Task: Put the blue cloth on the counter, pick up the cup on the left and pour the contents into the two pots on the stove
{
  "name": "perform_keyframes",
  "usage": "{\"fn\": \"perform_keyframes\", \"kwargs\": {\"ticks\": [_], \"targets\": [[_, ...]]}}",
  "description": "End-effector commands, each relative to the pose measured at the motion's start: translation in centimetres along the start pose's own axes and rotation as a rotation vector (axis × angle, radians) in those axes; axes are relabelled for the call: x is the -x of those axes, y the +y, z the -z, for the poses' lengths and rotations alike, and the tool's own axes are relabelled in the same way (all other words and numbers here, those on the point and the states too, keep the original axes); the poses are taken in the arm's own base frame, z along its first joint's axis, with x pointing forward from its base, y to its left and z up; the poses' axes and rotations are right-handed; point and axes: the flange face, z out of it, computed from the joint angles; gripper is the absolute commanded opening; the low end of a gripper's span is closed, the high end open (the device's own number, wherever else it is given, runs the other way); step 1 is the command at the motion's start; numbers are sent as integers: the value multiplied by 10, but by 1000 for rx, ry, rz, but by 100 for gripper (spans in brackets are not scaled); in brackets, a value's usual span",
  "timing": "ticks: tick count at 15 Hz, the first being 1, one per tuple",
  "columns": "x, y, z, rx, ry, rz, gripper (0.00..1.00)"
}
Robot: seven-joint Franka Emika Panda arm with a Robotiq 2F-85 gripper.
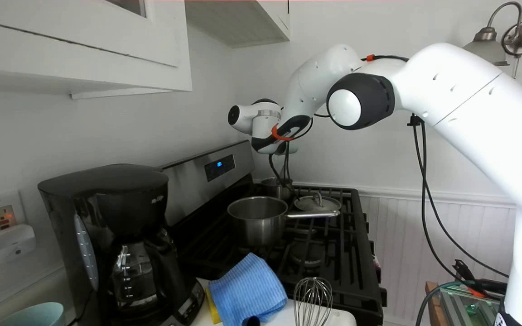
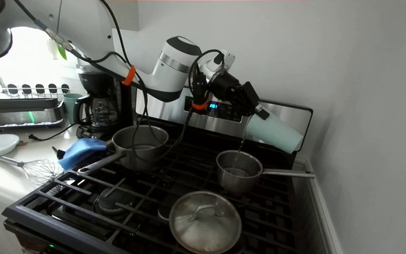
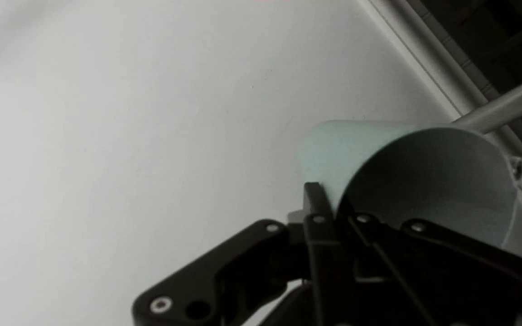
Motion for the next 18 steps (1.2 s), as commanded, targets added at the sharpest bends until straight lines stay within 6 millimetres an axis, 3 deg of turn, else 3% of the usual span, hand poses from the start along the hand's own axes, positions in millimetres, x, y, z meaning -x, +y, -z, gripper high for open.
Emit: {"fn": "perform_keyframes", "kwargs": {"ticks": [1, 13, 18], "targets": [[-7, 10, 1, -43, -78, 20, 1], [-9, 40, 1, -274, -408, -52, 1], [-19, 71, 34, -492, -451, -14, 1]]}}
